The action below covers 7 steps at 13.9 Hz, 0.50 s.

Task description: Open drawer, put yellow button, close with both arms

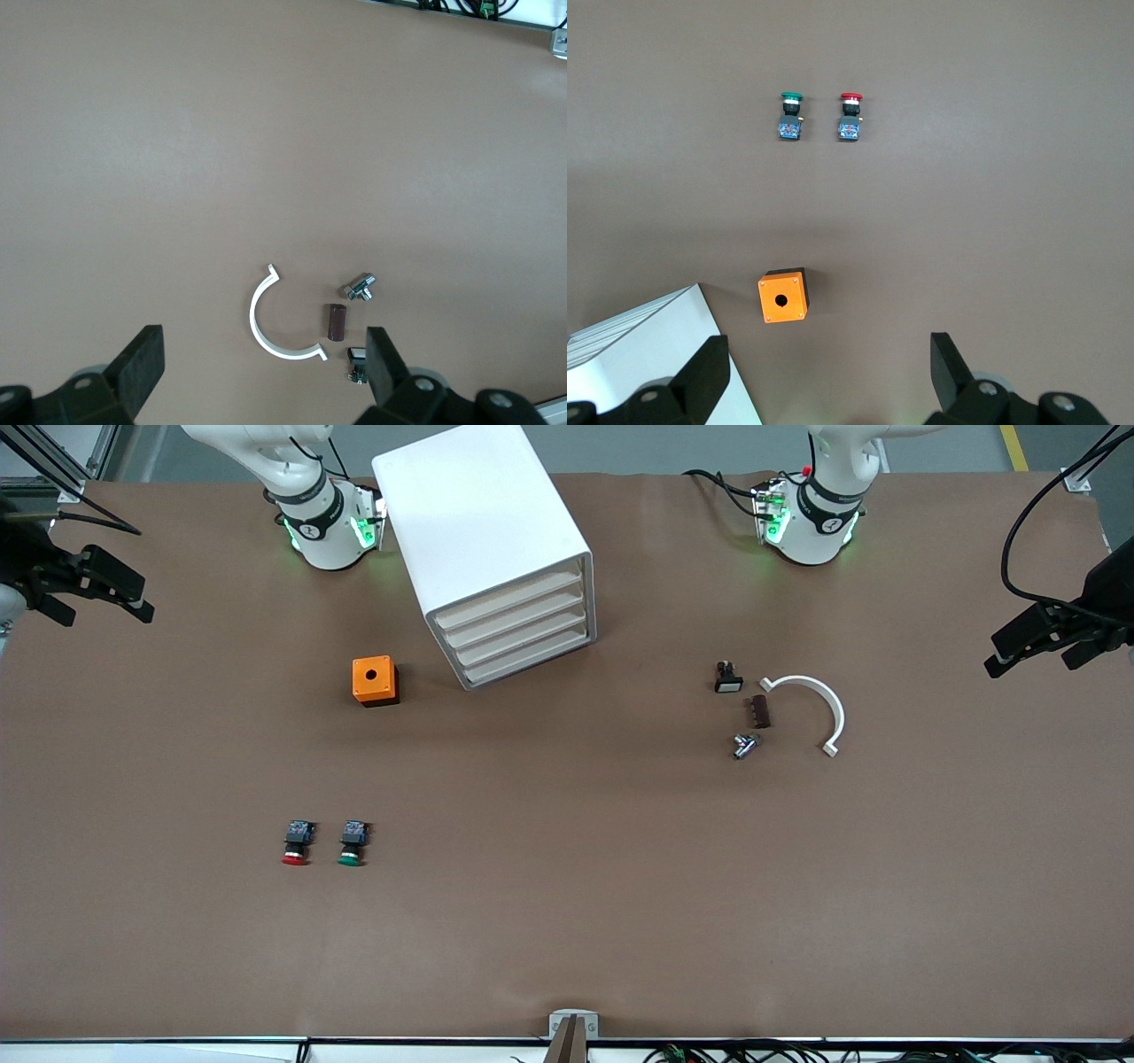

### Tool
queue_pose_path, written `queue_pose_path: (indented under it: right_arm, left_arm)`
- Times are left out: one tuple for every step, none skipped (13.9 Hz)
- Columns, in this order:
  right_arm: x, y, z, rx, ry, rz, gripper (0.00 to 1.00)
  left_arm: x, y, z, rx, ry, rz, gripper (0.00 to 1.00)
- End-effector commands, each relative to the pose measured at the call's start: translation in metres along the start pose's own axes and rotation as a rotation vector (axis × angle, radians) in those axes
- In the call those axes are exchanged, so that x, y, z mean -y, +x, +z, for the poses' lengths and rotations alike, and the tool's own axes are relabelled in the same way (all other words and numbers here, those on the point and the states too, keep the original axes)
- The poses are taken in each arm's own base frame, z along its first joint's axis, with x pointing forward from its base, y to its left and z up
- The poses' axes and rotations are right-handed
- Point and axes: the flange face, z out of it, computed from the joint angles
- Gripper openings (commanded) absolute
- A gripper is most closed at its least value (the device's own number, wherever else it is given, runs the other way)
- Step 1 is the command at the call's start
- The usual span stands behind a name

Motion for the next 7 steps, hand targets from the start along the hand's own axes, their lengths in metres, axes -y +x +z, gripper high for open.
queue_pose_path:
  right_arm:
    - [-0.0028, -0.0097, -0.0019, -0.005, 0.0, 0.012, 1.0]
    - [-0.0036, -0.0092, -0.0011, -0.004, -0.006, 0.013, 1.0]
    - [-0.0028, -0.0092, -0.0011, -0.004, -0.006, 0.011, 1.0]
    - [-0.0028, -0.0092, -0.0011, -0.004, -0.006, 0.011, 1.0]
    - [-0.0028, -0.0091, -0.0012, -0.005, -0.006, 0.011, 1.0]
    - [-0.0028, -0.0089, -0.0014, -0.007, -0.006, 0.011, 1.0]
    - [-0.0028, -0.0089, -0.0014, -0.007, -0.006, 0.011, 1.0]
  left_arm:
    - [0.0011, -0.0009, -0.004, -0.009, 0.013, 0.013, 1.0]
    - [0.0004, -0.0006, -0.0031, -0.007, 0.014, 0.015, 1.0]
    - [-0.0004, -0.0012, -0.0039, -0.009, 0.014, 0.017, 1.0]
    - [-0.0013, -0.0014, -0.0031, -0.007, 0.014, 0.018, 1.0]
    - [-0.003, -0.0016, -0.0038, -0.008, 0.014, 0.018, 1.0]
    - [-0.0029, -0.0016, -0.0031, -0.007, 0.014, 0.013, 1.0]
    - [-0.003, -0.0021, -0.0045, -0.008, 0.014, 0.01, 1.0]
